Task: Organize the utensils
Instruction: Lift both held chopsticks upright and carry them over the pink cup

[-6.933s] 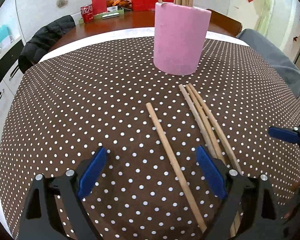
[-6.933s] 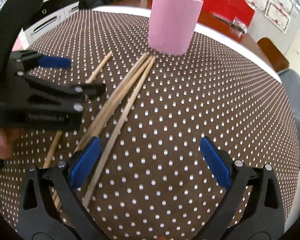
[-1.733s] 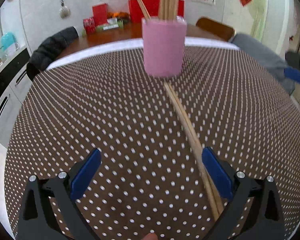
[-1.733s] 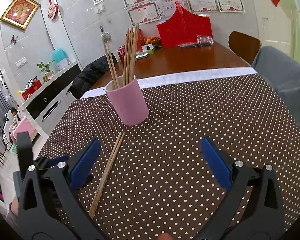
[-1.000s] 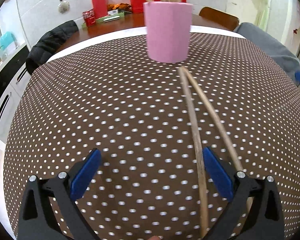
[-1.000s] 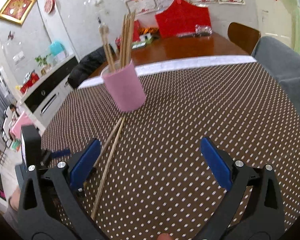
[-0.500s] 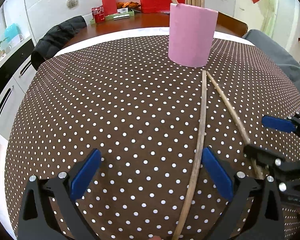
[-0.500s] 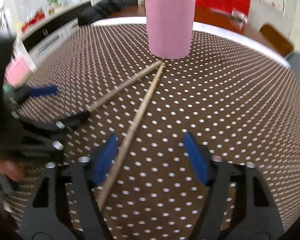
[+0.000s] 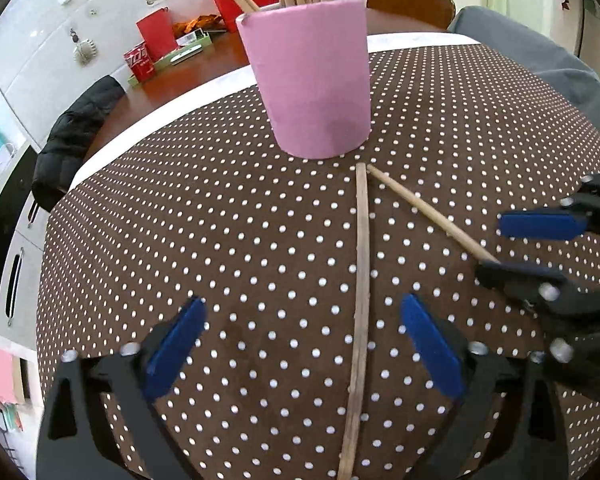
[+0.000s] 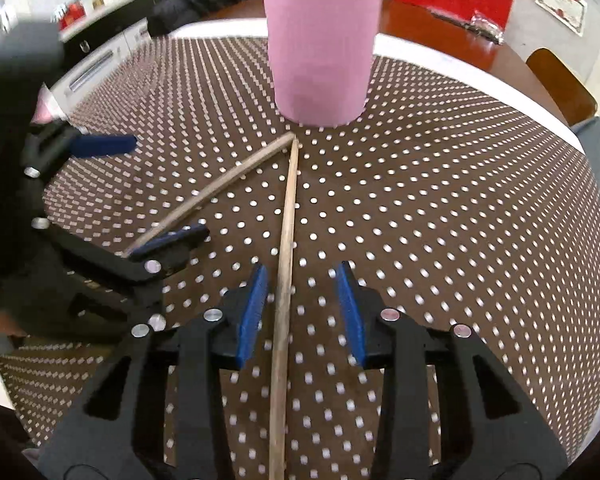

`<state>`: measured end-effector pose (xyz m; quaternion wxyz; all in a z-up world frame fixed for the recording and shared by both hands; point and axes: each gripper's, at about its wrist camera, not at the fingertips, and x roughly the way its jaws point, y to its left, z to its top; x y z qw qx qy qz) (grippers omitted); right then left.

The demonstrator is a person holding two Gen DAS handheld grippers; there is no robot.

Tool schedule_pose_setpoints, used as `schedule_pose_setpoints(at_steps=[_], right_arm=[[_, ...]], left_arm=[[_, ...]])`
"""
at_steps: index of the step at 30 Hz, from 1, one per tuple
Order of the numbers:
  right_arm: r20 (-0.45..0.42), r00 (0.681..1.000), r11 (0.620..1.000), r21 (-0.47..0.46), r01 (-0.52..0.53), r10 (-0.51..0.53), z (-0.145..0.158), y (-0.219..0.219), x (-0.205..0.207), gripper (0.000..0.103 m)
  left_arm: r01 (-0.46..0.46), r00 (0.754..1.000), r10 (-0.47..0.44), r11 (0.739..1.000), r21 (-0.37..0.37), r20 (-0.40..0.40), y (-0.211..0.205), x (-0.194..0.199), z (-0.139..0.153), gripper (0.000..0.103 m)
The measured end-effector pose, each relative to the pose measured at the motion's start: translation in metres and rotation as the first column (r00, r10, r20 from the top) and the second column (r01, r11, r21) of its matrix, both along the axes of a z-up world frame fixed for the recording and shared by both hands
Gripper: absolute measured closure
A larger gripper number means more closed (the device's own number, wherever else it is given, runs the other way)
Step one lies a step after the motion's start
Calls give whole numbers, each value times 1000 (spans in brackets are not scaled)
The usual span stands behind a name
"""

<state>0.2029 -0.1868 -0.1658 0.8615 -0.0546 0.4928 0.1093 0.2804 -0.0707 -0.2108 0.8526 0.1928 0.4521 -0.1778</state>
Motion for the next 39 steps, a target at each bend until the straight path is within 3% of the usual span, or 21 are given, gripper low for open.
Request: schedule_pose_setpoints(at_steps=[3, 4, 5, 6, 9, 14, 20, 30, 35, 39], right_arm=[[10, 1000, 999, -37, -20, 20, -2, 9, -1, 85], [13, 999, 998, -49, -33, 34, -3, 12, -3, 91], [16, 999, 997, -60, -43, 44, -3, 14, -5, 96], [15, 999, 998, -53, -45, 46, -3, 12, -8, 97], [32, 999, 1000, -8, -28, 28, -2, 2, -16, 97], [111, 994, 990, 143, -9, -7, 13, -20, -26, 97], [254, 965, 954, 299, -18, -61, 41, -36, -44, 97], [476, 867, 915, 399, -64, -147, 90, -46, -57, 97], [570, 796, 900, 429, -76, -204, 136, -51, -34, 97], [641, 725, 888, 451, -90, -252, 169, -53, 0, 97]], left_arm=[[37, 997, -43, 995, -93, -71, 2, 4, 4, 55], [54, 997, -59, 995, -88, -58, 0, 1, 5, 73], [64, 996, -69, 994, -90, -54, 0, -1, 5, 81], [68, 996, -72, 993, -94, -50, -2, -4, 6, 97], [52, 998, -57, 990, -129, -38, 2, -9, 4, 97], [-7, 1000, 5, 962, -274, -8, 27, -23, 16, 97], [3, 991, 53, 910, -415, 123, 42, -48, 53, 97], [74, 943, 126, 820, -567, 307, 48, -63, 117, 97], [118, 912, 168, 766, -632, 374, 47, -44, 158, 97], [184, 872, 199, 714, -676, 448, 41, -24, 193, 97]])
